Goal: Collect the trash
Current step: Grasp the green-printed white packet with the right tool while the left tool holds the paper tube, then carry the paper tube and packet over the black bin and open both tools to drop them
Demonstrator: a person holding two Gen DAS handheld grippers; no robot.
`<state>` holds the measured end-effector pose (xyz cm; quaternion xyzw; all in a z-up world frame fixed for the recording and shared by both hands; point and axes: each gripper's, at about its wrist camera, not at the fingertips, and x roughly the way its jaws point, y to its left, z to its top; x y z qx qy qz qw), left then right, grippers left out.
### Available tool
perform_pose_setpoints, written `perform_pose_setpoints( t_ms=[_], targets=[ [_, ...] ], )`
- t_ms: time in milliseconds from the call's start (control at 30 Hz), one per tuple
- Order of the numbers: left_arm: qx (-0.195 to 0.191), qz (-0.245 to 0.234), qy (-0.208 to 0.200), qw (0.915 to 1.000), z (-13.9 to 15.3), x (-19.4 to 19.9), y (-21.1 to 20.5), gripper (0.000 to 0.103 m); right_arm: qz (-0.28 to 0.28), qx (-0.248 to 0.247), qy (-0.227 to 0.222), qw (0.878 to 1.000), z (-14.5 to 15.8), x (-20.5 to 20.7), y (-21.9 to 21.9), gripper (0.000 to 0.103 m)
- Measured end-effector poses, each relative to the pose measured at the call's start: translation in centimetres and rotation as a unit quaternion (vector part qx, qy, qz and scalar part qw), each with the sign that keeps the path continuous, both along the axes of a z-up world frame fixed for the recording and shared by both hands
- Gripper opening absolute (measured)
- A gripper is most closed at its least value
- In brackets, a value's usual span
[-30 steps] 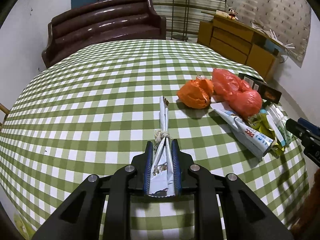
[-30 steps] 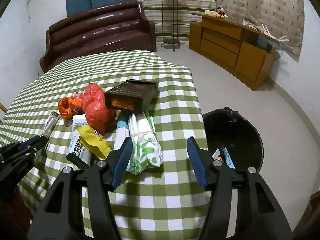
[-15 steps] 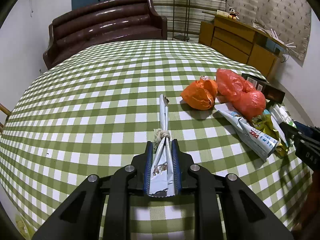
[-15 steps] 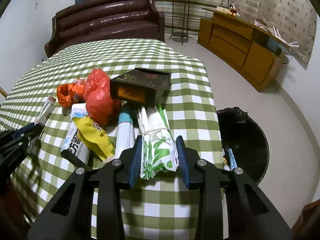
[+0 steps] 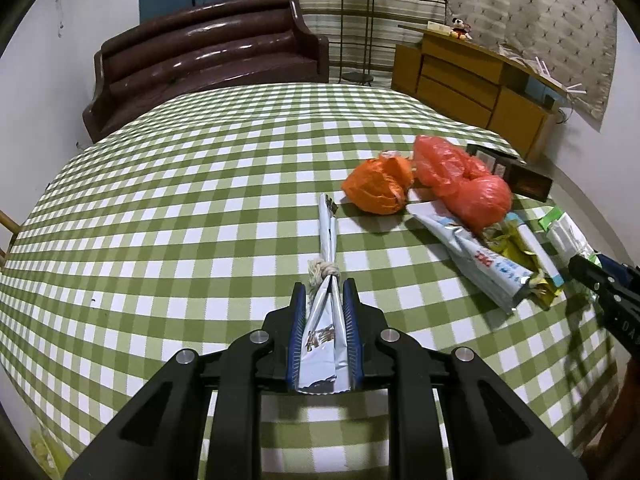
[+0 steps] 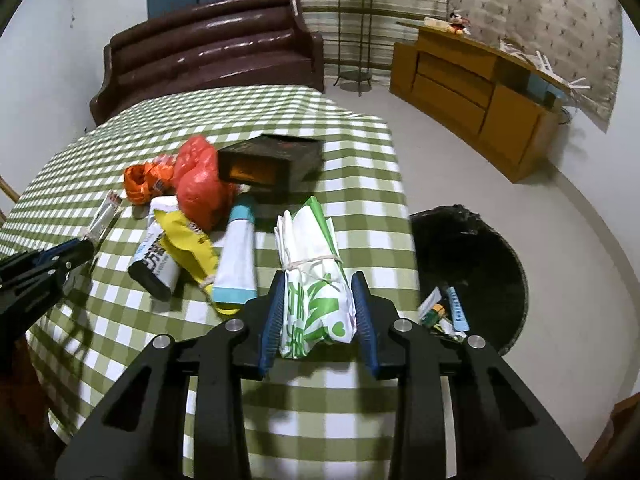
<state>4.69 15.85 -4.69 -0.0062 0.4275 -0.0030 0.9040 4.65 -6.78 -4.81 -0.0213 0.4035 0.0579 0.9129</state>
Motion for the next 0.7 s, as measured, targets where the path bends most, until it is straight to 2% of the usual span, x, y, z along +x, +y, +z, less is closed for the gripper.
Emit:
perform_pose_setpoints(
  t_ms=[300, 700],
  targets=[
    [-0.007, -0.033, -0.033, 0.9989, 2.6, -0.6, -3.0, 0.02, -0.034, 0.006, -0.027, 0.999, 1.3, -0.5, -3.5, 0.032],
    [-0.007, -0.114, -0.058, 0.9918, 4.2, 0.1, -10.8, 0.02, -0.088, 0.007, -0.05, 0.995, 2.1, 0.0, -8.8, 0.032]
  ],
)
